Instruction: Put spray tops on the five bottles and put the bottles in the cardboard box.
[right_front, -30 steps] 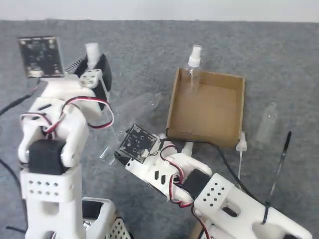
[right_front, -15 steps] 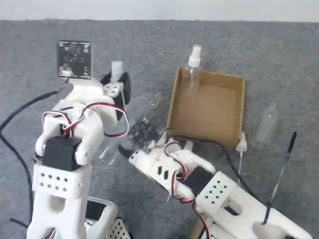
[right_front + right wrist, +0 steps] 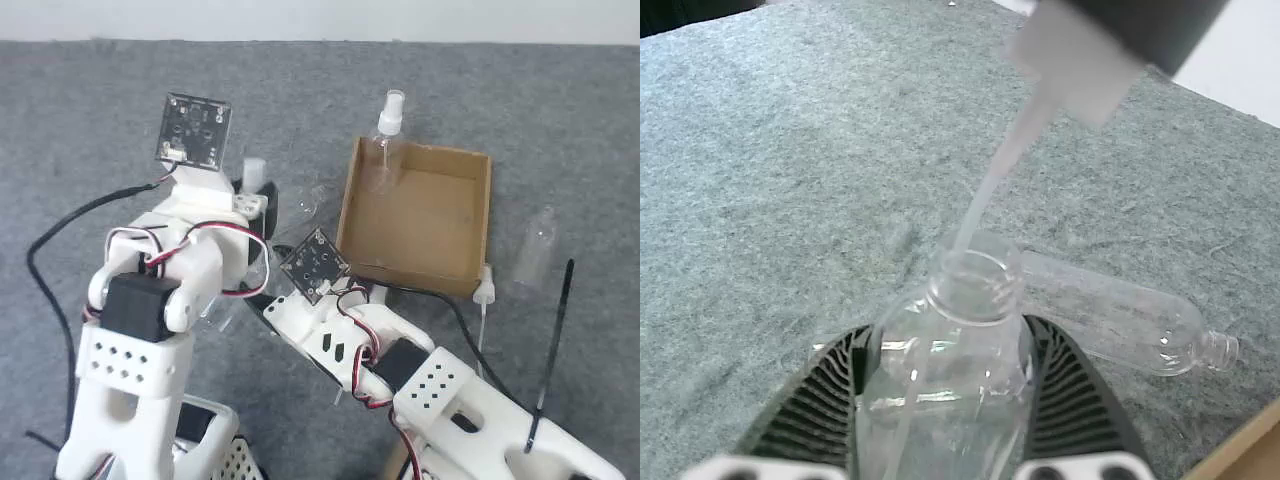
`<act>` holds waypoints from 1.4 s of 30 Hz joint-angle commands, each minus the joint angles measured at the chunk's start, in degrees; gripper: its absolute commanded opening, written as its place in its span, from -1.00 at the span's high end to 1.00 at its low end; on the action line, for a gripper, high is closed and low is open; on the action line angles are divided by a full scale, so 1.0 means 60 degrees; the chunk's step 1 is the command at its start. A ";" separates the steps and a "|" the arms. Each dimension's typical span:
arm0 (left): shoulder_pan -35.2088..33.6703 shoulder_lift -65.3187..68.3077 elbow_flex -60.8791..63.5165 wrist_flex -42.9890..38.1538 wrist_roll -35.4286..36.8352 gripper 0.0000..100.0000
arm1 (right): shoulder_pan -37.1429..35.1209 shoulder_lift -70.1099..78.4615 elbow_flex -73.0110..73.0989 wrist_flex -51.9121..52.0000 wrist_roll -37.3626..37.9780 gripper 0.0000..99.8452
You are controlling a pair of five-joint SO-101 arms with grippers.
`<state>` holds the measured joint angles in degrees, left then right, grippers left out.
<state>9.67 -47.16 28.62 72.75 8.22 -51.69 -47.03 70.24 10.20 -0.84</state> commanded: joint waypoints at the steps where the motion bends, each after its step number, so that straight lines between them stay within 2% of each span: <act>1: 0.0029 -0.0161 -0.0066 0.0132 -0.0249 0.88 | 0.0183 -0.0286 -0.0147 -0.0242 -0.0103 0.99; 5: 0.0029 -0.0161 -0.0066 0.0308 -0.0278 0.72 | 0.0183 -0.0286 -0.0147 -0.0227 -0.0103 0.99; 9: -0.0073 -0.0308 -0.0139 0.0264 -0.0322 0.71 | 0.0183 -0.0286 -0.0132 -0.0212 -0.0103 0.99; 13: -0.0879 -0.1201 -0.0095 0.0234 -0.0454 0.70 | 0.0183 -0.0271 -0.0103 -0.0227 -0.0088 0.99; 18: -0.1597 -0.1377 0.0374 -0.0498 -0.0996 0.71 | 0.0183 -0.0286 -0.0073 -0.0256 -0.0073 0.99; 24: -0.1524 -0.0352 0.0945 -0.1304 -0.1026 0.71 | 0.0183 -0.0286 -0.0059 -0.0227 -0.0073 0.99; 28: -0.1480 -0.0117 0.0901 -0.0689 -0.1070 0.71 | 0.0183 -0.0286 -0.0059 -0.0212 -0.0073 0.99; 33: -0.0850 -0.0117 0.0930 0.0117 -0.1685 0.71 | 0.0183 -0.0286 -0.0059 -0.0212 -0.0073 0.99; 42: -0.0791 -0.0147 0.0755 0.0044 -0.1700 0.71 | 0.0183 -0.0286 -0.0059 -0.0198 -0.0073 0.99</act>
<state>4.66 -48.04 34.33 72.31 -1.36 -51.69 -46.86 71.47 10.29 -0.92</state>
